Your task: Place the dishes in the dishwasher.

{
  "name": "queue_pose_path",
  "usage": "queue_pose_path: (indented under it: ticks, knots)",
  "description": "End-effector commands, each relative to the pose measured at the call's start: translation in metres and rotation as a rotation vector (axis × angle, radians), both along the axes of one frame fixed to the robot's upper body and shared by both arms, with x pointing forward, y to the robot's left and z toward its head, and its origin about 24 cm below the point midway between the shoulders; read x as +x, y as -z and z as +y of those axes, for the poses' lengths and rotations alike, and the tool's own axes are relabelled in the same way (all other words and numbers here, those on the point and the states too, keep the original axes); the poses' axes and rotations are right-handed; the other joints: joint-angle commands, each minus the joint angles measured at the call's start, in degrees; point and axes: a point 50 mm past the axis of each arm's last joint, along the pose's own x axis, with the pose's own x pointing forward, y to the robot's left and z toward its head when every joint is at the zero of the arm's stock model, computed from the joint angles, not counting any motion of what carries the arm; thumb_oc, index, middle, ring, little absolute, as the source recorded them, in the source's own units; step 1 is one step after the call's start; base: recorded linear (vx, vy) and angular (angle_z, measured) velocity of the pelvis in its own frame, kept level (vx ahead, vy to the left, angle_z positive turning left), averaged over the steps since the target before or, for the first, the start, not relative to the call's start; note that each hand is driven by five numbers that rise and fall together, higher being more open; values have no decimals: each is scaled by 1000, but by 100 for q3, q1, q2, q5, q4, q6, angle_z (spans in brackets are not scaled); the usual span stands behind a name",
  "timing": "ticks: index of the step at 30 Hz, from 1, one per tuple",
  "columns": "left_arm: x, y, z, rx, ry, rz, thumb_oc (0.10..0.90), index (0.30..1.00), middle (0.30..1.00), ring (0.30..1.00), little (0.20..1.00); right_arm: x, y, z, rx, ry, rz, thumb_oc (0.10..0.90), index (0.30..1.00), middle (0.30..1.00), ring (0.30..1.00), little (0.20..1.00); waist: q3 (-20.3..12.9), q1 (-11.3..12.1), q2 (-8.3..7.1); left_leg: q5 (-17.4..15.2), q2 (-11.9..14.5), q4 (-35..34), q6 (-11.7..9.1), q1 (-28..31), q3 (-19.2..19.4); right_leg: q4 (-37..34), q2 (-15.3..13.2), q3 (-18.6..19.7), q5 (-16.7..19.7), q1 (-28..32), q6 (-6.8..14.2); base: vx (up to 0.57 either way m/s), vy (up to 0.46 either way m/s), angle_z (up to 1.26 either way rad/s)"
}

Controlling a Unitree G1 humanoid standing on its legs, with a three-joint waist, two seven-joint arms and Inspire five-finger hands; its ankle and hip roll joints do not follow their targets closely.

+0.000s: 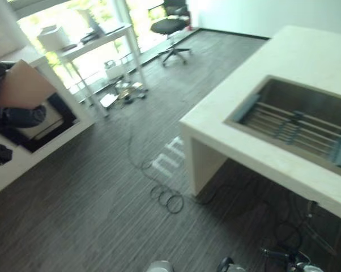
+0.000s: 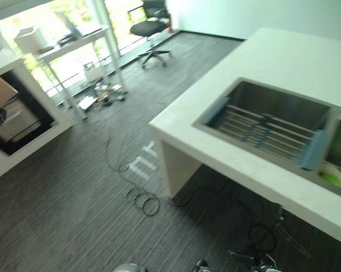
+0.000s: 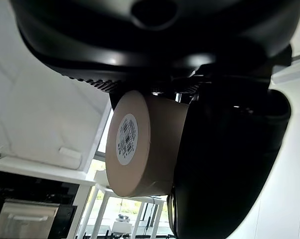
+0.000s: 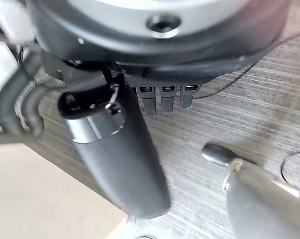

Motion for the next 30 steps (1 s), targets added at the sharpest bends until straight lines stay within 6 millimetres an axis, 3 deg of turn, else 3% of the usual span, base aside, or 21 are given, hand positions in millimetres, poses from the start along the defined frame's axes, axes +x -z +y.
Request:
queue_pose_path:
  ticks: [1, 4, 7, 9, 10, 12, 13, 18, 20, 24, 26, 28, 29, 30]
  knots:
    - [-26, -85, -6, 15, 48, -355, 400, 300, 300, 300, 300, 5, 5, 12, 37, 26, -26, 800, 900, 900, 900, 900, -235, -96, 307, -298, -136, 573, -102, -497, -649, -615, 110, 640, -592, 907, 1061, -227, 365, 131]
    - [-29, -84, -11, 29, 77, -337, 400, 300, 300, 300, 300, 13, 8, 24, 54, -8, -33, 800, 900, 900, 900, 900, -280, 105, 252, -466, -303, 573, -4, -461, -774, -615, -106, 466, -377, 959, 1224, -136, 221, 71]
    - [-29, -83, -18, 46, 110, -319, 400, 300, 300, 300, 300, 24, 10, 37, 83, 5, -75, 800, 900, 900, 900, 900, -253, 220, 236, -596, -487, 573, 147, -412, -918, -615, -231, 364, -220, 1090, 1250, -72, 212, 35]
    - [-25, -82, -25, 55, 162, -305, 400, 300, 300, 300, 300, 31, 11, 47, 111, 27, -109, 800, 900, 900, 900, 900, -196, 96, 226, -674, -592, 573, 298, -332, -1104, -615, -191, 750, -155, 1102, 1242, -33, 175, 48]
    - [-20, -81, -31, 59, 212, -304, 400, 300, 300, 300, 300, 32, 11, 50, 118, 39, -129, 800, 900, 900, 900, 900, -125, -75, 221, -551, -627, 573, 410, -376, -1172, -615, -59, 1070, -98, 1014, 1172, -30, 171, 88]
    - [-10, -81, -48, 80, 337, -303, 400, 300, 300, 300, 300, 31, 11, 51, 130, 76, -163, 800, 900, 900, 900, 900, -45, -388, 166, -604, -789, 573, 557, -359, -1552, -615, 515, 1926, -364, 956, 1161, 89, 198, 130]
    - [-7, -81, -54, 90, 366, -297, 400, 300, 300, 300, 300, 29, 12, 50, 134, 77, -167, 800, 900, 900, 900, 900, -37, -447, 124, -631, -864, 573, 594, -347, -1632, -615, 660, 2083, -412, 950, 1134, 166, 172, 173]
    - [-1, -78, -68, 115, 415, -260, 400, 300, 300, 300, 300, 24, 10, 44, 140, 42, -150, 800, 900, 900, 900, 900, -81, -456, -61, -641, -1004, 573, 614, -351, -1516, -615, 834, 2139, -376, 717, 1101, 214, 62, 69]
    - [6, -72, -83, 143, 461, -229, 400, 300, 300, 300, 300, 25, 8, 38, 148, 52, -157, 800, 900, 900, 900, 900, -40, -573, -208, -819, -1216, 573, 670, -174, -1579, -615, 872, 2563, -56, 113, 1219, 568, -49, -53]
    - [8, -70, -86, 157, 492, -229, 400, 300, 300, 300, 300, 25, 9, 41, 163, 52, -159, 800, 900, 900, 900, 900, 21, -642, -295, -982, -1358, 573, 730, 77, -1767, -615, 832, 2818, 259, -304, 1313, 527, -132, 1]
    - [6, -66, -85, 169, 494, -233, 400, 300, 300, 300, 300, 24, 9, 41, 167, 49, -155, 800, 900, 900, 900, 900, 29, -655, -292, -973, -1341, 573, 692, 167, -1812, -615, 924, 2845, 178, -214, 1188, 608, -171, 21]
    - [6, -62, -85, 166, 491, -223, 400, 300, 300, 300, 300, 22, 9, 39, 160, 35, -141, 800, 900, 900, 900, 900, -2, -683, -279, -823, -1316, 573, 601, 407, -1945, -615, 1013, 2877, 60, -66, 1050, 623, -163, 18]
    - [4, -60, -89, 168, 489, -221, 400, 300, 300, 300, 300, 21, 8, 36, 144, 2, -134, 800, 900, 900, 900, 900, 29, -730, -202, -86, -1123, 846, 335, 597, -1972, -615, 1161, 2771, -95, 125, 841, 669, -177, 33]
    - [3, -58, -90, 168, 489, -227, 400, 300, 300, 300, 300, 21, 8, 36, 136, -33, -130, 800, 900, 900, 900, 900, 65, -754, -175, 328, -1026, 1331, 163, 502, -1927, -615, 1215, 2697, -187, 228, 728, 625, -187, 33]
